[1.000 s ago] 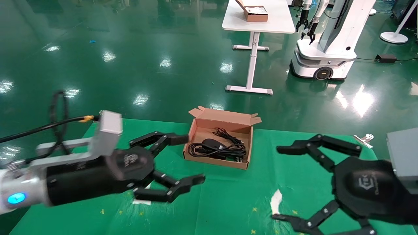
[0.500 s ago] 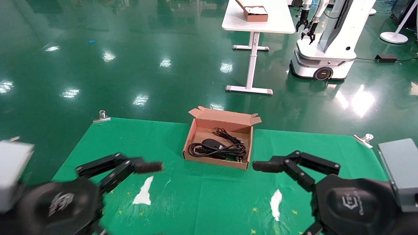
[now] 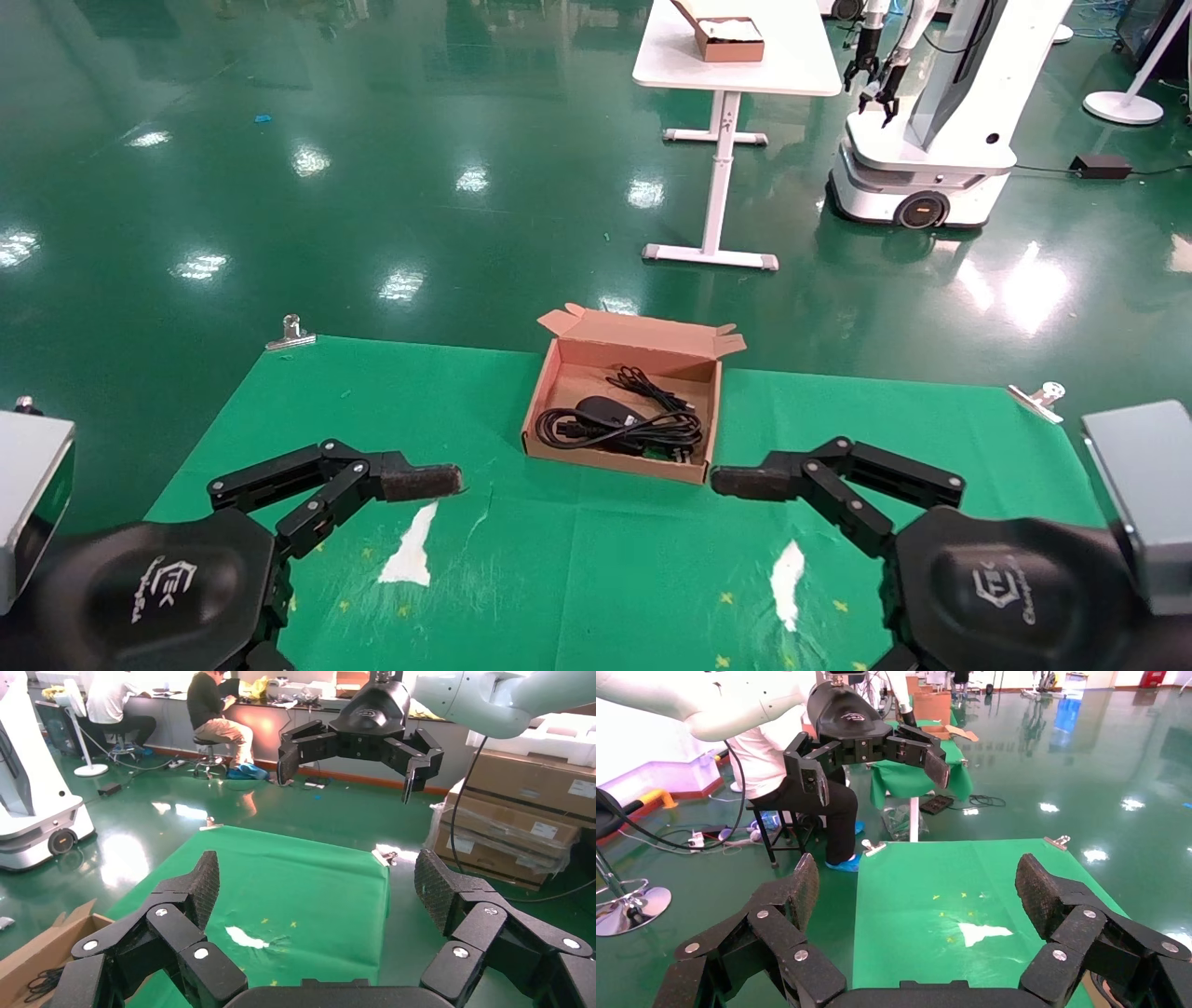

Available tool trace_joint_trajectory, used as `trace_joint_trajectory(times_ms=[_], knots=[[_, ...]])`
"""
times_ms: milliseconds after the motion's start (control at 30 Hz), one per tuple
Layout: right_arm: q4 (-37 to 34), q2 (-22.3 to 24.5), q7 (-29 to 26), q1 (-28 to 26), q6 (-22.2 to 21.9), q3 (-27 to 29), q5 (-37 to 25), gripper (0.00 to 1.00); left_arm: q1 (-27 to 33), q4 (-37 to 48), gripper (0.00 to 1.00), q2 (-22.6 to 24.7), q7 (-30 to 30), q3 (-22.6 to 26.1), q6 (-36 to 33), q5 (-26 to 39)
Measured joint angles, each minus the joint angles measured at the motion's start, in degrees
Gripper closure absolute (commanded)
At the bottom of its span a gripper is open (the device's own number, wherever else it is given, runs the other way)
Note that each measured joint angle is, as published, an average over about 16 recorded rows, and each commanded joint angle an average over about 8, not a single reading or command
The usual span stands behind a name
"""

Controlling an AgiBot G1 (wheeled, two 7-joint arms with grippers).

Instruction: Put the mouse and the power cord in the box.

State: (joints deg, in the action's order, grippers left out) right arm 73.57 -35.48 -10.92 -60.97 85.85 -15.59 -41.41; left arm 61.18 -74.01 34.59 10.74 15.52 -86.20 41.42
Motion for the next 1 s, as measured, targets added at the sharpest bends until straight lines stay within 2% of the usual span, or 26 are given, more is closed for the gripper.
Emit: trace_joint_trajectory(times_ms=[1000], knots=[[0.0, 0.5, 0.2, -0.6, -0.2, -0.4, -0.4, 0.00, 0.3, 0.4, 0.00, 0.4, 0.0, 0.4, 0.5, 0.4]])
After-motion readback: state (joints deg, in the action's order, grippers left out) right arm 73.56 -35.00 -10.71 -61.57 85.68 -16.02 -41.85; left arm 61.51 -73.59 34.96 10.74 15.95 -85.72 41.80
